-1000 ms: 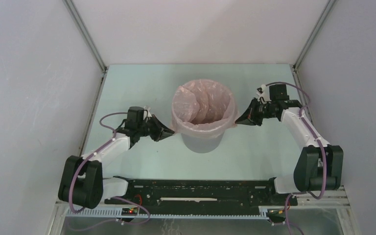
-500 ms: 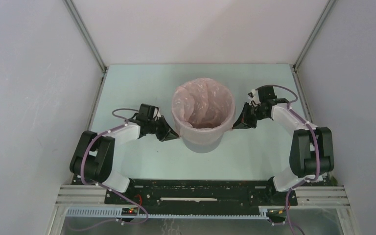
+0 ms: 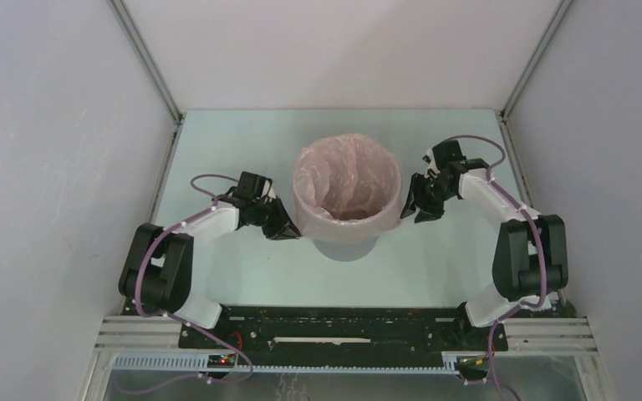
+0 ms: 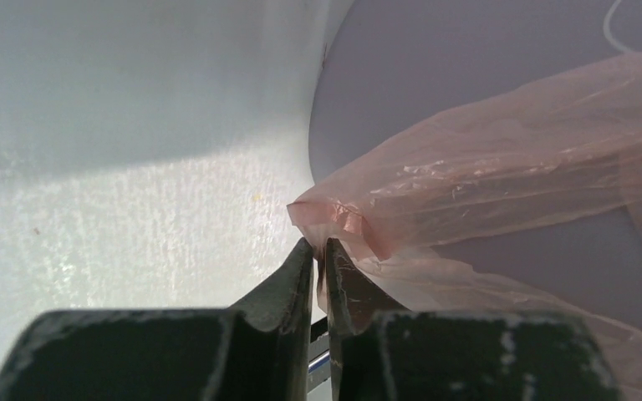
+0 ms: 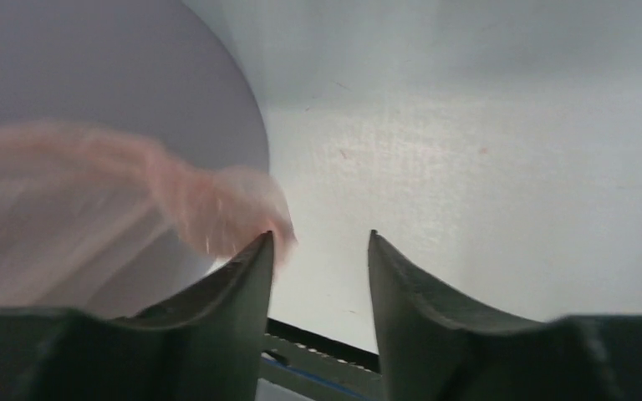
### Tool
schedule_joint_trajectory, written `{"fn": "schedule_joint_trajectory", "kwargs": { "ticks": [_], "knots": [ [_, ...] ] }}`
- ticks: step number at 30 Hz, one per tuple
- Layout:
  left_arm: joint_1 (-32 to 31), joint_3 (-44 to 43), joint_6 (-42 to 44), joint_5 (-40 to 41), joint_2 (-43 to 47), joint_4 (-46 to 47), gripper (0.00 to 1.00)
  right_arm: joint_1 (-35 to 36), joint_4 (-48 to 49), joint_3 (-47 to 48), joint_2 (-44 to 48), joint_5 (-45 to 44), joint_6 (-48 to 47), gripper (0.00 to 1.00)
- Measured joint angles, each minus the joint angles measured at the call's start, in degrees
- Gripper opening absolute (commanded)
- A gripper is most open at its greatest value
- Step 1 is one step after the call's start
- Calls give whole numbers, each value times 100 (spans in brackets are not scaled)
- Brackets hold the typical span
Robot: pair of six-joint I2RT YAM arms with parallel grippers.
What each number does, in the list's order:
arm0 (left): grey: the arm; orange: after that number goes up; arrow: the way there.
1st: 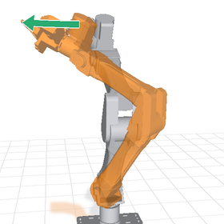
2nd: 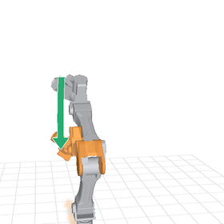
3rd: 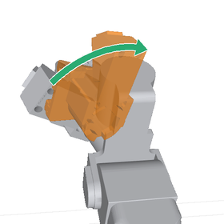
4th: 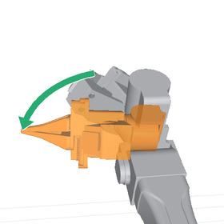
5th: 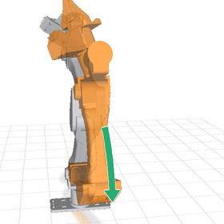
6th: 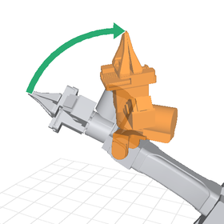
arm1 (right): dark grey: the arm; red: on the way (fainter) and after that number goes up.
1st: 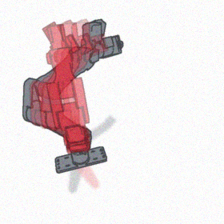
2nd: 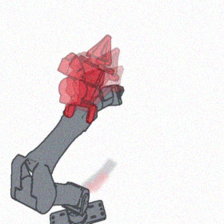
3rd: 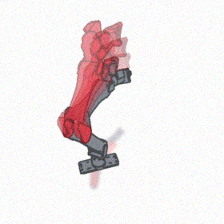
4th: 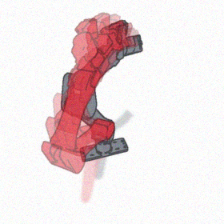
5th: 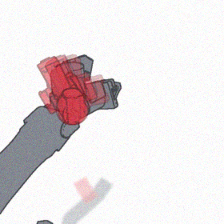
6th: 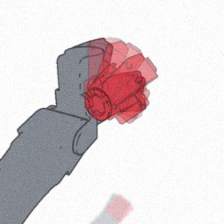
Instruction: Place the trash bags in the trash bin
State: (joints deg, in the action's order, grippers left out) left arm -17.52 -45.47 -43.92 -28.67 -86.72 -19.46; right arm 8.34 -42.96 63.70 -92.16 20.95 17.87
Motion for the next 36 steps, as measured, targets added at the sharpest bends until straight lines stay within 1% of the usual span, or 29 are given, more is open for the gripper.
{"fn": "schedule_joint_trajectory", "kwargs": {
  "ticks": [1,4,6,9,10,13,15,17,20,21,23,25,29,32,36],
  "knots": [
    [0,0,66,11,31,-74,14,7,-131,105,87,-164,-2,65],
    [0,0,221,52,192,-219,11,7,-608,538,605,-761,-61,70],
    [0,0,267,55,267,-254,10,4,-929,997,1025,-1108,-79,73],
    [-17,0,304,52,275,-278,10,111,-1257,2009,1499,-1578,-107,80],
    [-37,0,323,55,275,-295,10,197,-1268,2275,1580,-1668,-111,81],
    [-118,0,387,63,275,-343,9,997,-1279,3226,1641,-1989,-199,83],
    [-164,0,396,63,273,-367,8,1624,-1244,3707,1493,-2096,-286,83],
    [-223,0,404,57,254,-374,7,2201,-1255,4164,1154,-2190,-389,82],
    [-280,0,413,39,195,-367,7,2712,-1250,4695,422,-2201,-474,72],
    [-291,0,413,31,181,-363,7,2811,-1248,4817,140,-2151,-470,68],
    [-295,0,413,-4,173,-341,7,2920,-1189,4850,-402,-2002,-404,64],
    [-295,0,450,-9,173,-332,7,2944,-1141,4739,-793,-1928,-308,62],
    [-295,-20,557,-22,170,-369,6,3067,-1036,4570,-1423,-2026,-192,62],
    [-295,-129,669,-13,168,-483,6,3244,-1003,4758,-1827,-2065,-125,63],
    [-295,-317,802,2,170,-573,6,3373,-678,4868,-1919,-1574,22,64]
  ]
}}
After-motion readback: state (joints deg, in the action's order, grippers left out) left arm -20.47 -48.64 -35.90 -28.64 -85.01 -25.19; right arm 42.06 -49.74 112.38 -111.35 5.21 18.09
